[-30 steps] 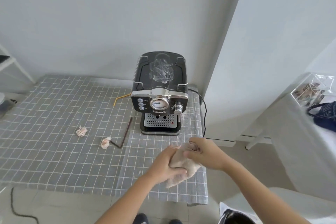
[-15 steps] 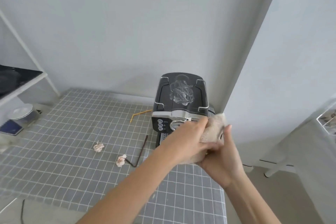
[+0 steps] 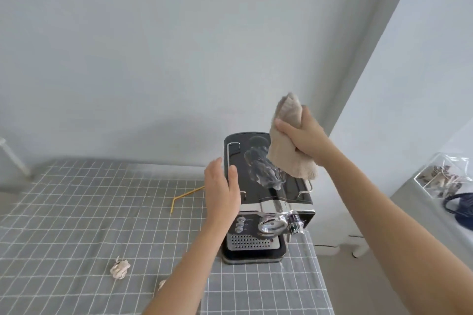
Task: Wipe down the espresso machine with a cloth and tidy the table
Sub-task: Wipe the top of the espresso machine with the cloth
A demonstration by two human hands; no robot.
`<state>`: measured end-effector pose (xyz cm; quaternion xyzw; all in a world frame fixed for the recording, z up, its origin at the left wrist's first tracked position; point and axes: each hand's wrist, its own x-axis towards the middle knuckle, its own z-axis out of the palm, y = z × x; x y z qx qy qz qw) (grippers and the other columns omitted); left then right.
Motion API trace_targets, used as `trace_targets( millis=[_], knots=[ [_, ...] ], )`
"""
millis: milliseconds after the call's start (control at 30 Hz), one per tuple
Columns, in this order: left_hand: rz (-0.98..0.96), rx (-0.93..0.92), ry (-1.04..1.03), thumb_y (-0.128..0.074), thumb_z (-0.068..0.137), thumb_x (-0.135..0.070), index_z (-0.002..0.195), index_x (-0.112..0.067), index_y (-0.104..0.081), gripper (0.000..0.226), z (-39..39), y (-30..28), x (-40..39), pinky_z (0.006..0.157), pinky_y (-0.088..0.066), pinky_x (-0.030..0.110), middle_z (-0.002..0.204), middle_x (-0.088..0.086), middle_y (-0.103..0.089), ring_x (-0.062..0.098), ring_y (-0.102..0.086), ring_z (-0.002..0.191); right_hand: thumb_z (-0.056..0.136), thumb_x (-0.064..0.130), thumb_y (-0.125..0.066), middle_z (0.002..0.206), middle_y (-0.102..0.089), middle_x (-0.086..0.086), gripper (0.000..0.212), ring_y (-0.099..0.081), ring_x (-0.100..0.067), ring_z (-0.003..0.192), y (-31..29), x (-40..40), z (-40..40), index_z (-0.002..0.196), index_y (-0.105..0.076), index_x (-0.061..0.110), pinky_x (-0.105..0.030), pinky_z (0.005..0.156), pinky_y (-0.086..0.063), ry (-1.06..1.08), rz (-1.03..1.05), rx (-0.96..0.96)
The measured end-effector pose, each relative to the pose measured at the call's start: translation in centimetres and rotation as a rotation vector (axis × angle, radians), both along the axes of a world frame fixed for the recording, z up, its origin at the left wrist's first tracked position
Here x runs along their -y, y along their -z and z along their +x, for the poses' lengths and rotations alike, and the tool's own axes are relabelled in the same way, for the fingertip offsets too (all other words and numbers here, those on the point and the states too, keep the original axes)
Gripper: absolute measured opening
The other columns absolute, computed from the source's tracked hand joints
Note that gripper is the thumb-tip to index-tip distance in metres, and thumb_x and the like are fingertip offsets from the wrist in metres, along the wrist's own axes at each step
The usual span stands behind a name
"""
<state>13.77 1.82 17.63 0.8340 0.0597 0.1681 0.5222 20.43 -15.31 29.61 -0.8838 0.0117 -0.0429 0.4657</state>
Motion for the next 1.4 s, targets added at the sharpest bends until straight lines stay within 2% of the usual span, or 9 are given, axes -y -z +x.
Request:
trace_targets(
  millis=[100, 167, 233, 400, 633, 833, 1067, 1267, 1400],
  knots=[
    [-0.077, -0.035, 0.007, -0.034, 0.101, -0.03, 0.139, -0.009, -0.036, 0.043, 0.9, 1.4, 1.0, 0.101, -0.024, 0.017, 0.14, 0.004, -0.04, 0.012, -0.036, 0.13, 0.083, 0.074, -0.041, 0.142, -0.049, -0.014, 0.076, -0.044, -0.041, 0.13, 3.0, -1.3, 4.2, 0.147, -0.014, 0.044, -0.051, 0.103, -0.039, -0.172, -0.474, -0.146],
    [-0.11, -0.015, -0.027, -0.031, 0.101, -0.029, 0.14, -0.01, -0.035, 0.043, 1.2, 2.3, 1.3, 0.106, -0.031, 0.024, 0.141, 0.004, -0.039, 0.014, -0.037, 0.131, 0.086, 0.077, -0.023, 0.163, -0.01, -0.009, 0.067, -0.007, -0.047, 0.146, 5.4, -2.2, 5.3, 0.145, 0.003, 0.057, -0.062, 0.114, -0.011, -0.217, -0.719, -0.186],
    [-0.095, 0.01, -0.063, -0.029, 0.101, -0.027, 0.138, -0.011, -0.037, 0.041, 1.5, 2.9, 1.5, 0.11, -0.034, 0.035, 0.141, 0.004, -0.04, 0.017, -0.037, 0.132, 0.094, 0.066, -0.018, 0.164, 0.006, -0.002, 0.054, 0.009, -0.04, 0.148, 7.2, -3.1, 5.1, 0.145, -0.003, 0.058, -0.06, 0.116, 0.0, -0.27, -0.745, -0.113],
    [-0.078, 0.013, -0.099, -0.026, 0.1, -0.029, 0.138, -0.012, -0.04, 0.043, 1.8, 3.3, 1.8, 0.111, -0.034, 0.044, 0.142, 0.006, -0.042, 0.02, -0.036, 0.135, 0.097, 0.058, -0.019, 0.164, -0.007, -0.001, 0.05, -0.002, -0.029, 0.15, 9.0, -4.2, 5.0, 0.146, -0.024, 0.051, -0.053, 0.119, 0.002, -0.3, -0.739, -0.079],
    [-0.047, -0.013, -0.106, -0.026, 0.101, -0.027, 0.139, -0.017, -0.04, 0.043, 1.5, 3.6, 1.7, 0.113, -0.029, 0.049, 0.148, 0.002, -0.037, 0.017, -0.032, 0.139, 0.1, 0.046, -0.026, 0.163, -0.009, 0.007, 0.053, 0.003, -0.022, 0.151, 9.8, -2.6, -0.2, 0.152, -0.023, 0.035, -0.046, 0.121, -0.002, -0.397, -0.724, 0.066],
    [-0.119, -0.057, -0.083, -0.027, 0.103, -0.024, 0.142, -0.016, -0.039, 0.042, 1.5, 3.4, 1.9, 0.116, -0.025, 0.046, 0.15, 0.001, -0.037, 0.014, -0.03, 0.14, 0.099, 0.042, -0.018, 0.163, -0.007, -0.009, 0.057, 0.0, -0.034, 0.15, 9.5, -5.6, 3.0, 0.153, -0.013, 0.026, -0.053, 0.119, -0.006, -0.164, -0.776, -0.052],
    [-0.146, -0.089, -0.078, -0.025, 0.103, -0.027, 0.143, -0.02, -0.036, 0.043, 1.0, 3.2, 1.9, 0.116, -0.021, 0.054, 0.153, 0.0, -0.032, 0.015, -0.026, 0.142, 0.101, 0.044, -0.022, 0.163, -0.014, 0.001, 0.05, -0.004, -0.025, 0.151, 9.4, -3.3, 0.7, 0.15, -0.027, 0.034, -0.045, 0.121, -0.006, -0.327, -0.722, 0.03],
    [-0.156, -0.09, -0.071, -0.026, 0.103, -0.025, 0.144, -0.018, -0.036, 0.043, 1.4, 3.3, 1.7, 0.116, -0.023, 0.052, 0.152, 0.003, -0.034, 0.018, -0.027, 0.142, 0.099, 0.043, -0.017, 0.161, -0.015, -0.011, 0.054, -0.005, -0.034, 0.149, 9.1, -5.6, 4.3, 0.15, -0.025, 0.028, -0.053, 0.119, -0.008, -0.242, -0.832, -0.017],
    [-0.16, -0.119, -0.082, -0.025, 0.103, -0.027, 0.144, -0.021, -0.035, 0.043, 1.0, 3.2, 1.8, 0.116, -0.02, 0.057, 0.154, 0.002, -0.029, 0.017, -0.024, 0.144, 0.101, 0.04, -0.016, 0.162, -0.016, -0.006, 0.052, -0.006, -0.03, 0.15, 9.4, -5.0, 1.4, 0.151, -0.025, 0.026, -0.048, 0.121, -0.007, -0.272, -0.771, 0.021]
  ],
)
